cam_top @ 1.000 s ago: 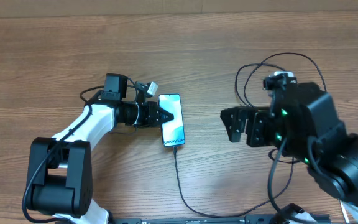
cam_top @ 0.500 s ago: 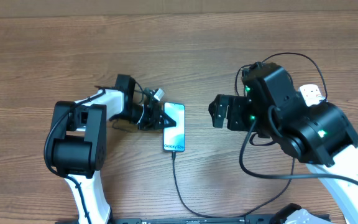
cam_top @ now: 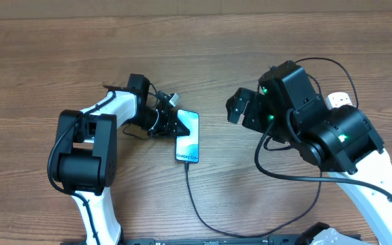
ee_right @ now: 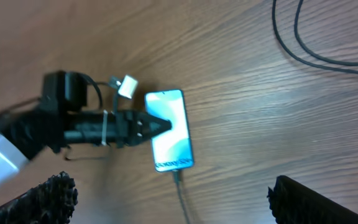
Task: Plug charger to phone and switch on socket
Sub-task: 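Lower the phone flat onto the table with the left gripper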
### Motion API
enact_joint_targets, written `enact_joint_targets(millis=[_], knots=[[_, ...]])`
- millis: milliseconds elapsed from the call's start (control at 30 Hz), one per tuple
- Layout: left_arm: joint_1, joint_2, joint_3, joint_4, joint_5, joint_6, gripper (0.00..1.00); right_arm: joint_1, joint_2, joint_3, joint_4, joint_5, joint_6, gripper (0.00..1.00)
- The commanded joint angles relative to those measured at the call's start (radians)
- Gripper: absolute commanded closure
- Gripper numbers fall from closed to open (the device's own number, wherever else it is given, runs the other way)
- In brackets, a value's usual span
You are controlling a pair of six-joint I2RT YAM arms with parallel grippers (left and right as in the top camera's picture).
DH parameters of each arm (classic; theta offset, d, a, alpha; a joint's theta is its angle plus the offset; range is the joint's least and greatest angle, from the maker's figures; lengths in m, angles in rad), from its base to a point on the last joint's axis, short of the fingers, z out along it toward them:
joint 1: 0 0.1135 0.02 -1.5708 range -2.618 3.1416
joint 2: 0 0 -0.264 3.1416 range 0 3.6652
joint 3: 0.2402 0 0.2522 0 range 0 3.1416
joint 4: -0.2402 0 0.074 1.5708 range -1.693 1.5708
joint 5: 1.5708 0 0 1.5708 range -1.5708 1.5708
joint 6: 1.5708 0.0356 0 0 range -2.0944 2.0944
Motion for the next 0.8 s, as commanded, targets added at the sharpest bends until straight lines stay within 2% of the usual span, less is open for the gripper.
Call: enact_joint_targets(millis=[0,167,333,467,567,767], knots=[[-0.006,0.010,0.013,0.008,-0.093,-0.049,0.84,-0.005,0.003,-0.001,0.021,0.018,0.066,0.00],[-0.006,0.010,0.013,0.008,-0.110,-0.055,0.78,-0.005,0.005,-0.001,0.019,0.018,0.065,0.00],[-0.006,0.010,0.012,0.008,-0.180,-0.101,0.77,-0.005,0.005,-0.001,0.011,0.018,0.064,0.00],[-0.006,0.010,0.012,0.007,-0.181,-0.117,0.76,-0.005,0.005,-0.001,0.003,0.039,0.062,0.00],[-0.006,0.010,0.012,0.007,-0.181,-0.117,0.71,-0.005,0.005,-0.001,-0.022,0.077,0.062,0.00],[-0.006,0.010,0.012,0.007,-0.197,-0.158,0.68,-0.005,0.005,-0.001,-0.056,0.121,0.062,0.00]])
